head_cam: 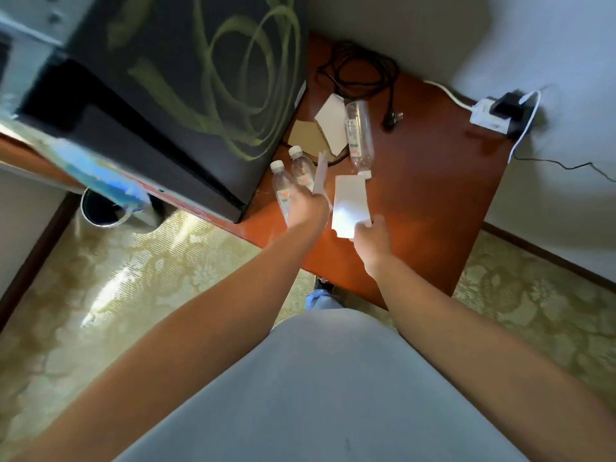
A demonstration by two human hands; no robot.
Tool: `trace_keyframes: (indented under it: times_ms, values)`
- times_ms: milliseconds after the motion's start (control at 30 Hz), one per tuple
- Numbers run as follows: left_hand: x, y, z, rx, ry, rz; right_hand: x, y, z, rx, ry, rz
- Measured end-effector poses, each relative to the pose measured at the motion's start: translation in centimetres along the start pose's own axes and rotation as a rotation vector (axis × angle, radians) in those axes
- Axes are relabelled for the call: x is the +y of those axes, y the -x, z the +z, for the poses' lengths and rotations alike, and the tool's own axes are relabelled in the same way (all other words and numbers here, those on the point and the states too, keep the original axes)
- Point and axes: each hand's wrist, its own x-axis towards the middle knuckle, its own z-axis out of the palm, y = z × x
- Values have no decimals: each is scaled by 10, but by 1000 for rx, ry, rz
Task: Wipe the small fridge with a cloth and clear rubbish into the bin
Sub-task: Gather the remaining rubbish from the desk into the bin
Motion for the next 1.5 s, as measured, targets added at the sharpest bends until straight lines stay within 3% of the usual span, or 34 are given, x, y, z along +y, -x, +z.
trace_keyframes:
  times_ms: [100, 433, 900, 1233, 1500]
  values:
    - [-32, 16, -31, 0, -51, -18, 7, 28, 20, -4, -137, 24]
    - [-155, 45, -174, 51, 280, -55, 20, 172, 138, -144, -399, 49]
    - [-291, 58, -381, 357, 834, -41, -25, 302, 323, -510, -337, 151]
    - [-331, 25, -464, 547, 956, -102, -57, 329, 420, -630, -149, 159]
    - [-309, -53, -521, 540, 944, -126, -133, 297, 507, -607, -93, 170]
